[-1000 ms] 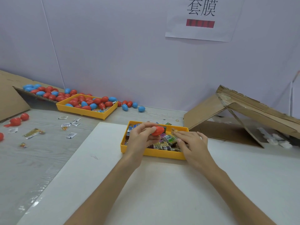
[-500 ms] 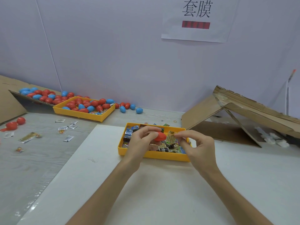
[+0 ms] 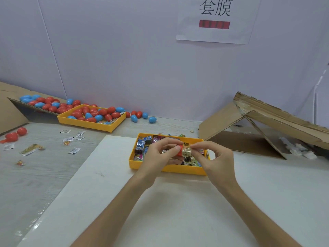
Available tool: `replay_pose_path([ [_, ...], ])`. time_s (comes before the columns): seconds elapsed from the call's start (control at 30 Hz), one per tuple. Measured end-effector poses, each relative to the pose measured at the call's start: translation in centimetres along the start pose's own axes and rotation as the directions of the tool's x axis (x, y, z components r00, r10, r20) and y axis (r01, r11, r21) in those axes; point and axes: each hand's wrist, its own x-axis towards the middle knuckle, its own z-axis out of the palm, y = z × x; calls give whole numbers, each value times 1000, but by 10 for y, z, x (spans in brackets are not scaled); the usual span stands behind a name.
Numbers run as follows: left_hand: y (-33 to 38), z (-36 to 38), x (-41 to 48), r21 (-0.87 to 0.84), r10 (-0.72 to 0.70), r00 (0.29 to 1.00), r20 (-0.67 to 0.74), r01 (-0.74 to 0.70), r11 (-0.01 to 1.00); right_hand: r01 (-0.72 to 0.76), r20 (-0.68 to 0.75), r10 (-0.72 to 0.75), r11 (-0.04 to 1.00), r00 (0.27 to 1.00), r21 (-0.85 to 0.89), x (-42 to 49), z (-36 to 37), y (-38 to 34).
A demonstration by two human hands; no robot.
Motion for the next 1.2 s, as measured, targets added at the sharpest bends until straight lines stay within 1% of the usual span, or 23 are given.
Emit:
replay_pose_path([
  [0.13,0,0,0,-3,-1,1000,2,1,1000,-13,11,13,1000,1000,3,0,-1,-1],
  [0.23,0,0,1,-26,0,1000,-29,-1,1000,-27,-6,27,1000,1000,10,1,-3,0],
  [0.33,0,-2,2,-135,-7,997,-74,-3,991,-42,-16,42,999,999,-2,2,-6,1],
  [0.4,2,-5,3,-222,-19,996,-87,-1,975,-19,-14,18,999,1000,-38,3,-7,3],
  [0.47,3,-7,3,-268,-31,996,-83,7,963,1,-5,-1,997,1000,-72,3,-8,5],
  [0.63,4,-5,2,-282,-60,997,-45,44,958,24,-2,-24,997,1000,-73,3,-8,7],
  [0.83,3,-3,1,-262,-84,996,-7,79,962,44,-1,-44,998,999,-39,3,-7,6],
  [1.03,4,-4,1,-300,-111,994,20,112,947,29,17,-29,1000,999,5,3,-5,4],
  [1.2,4,-4,0,-299,-122,991,54,133,945,27,52,-28,999,998,31,3,-4,2],
])
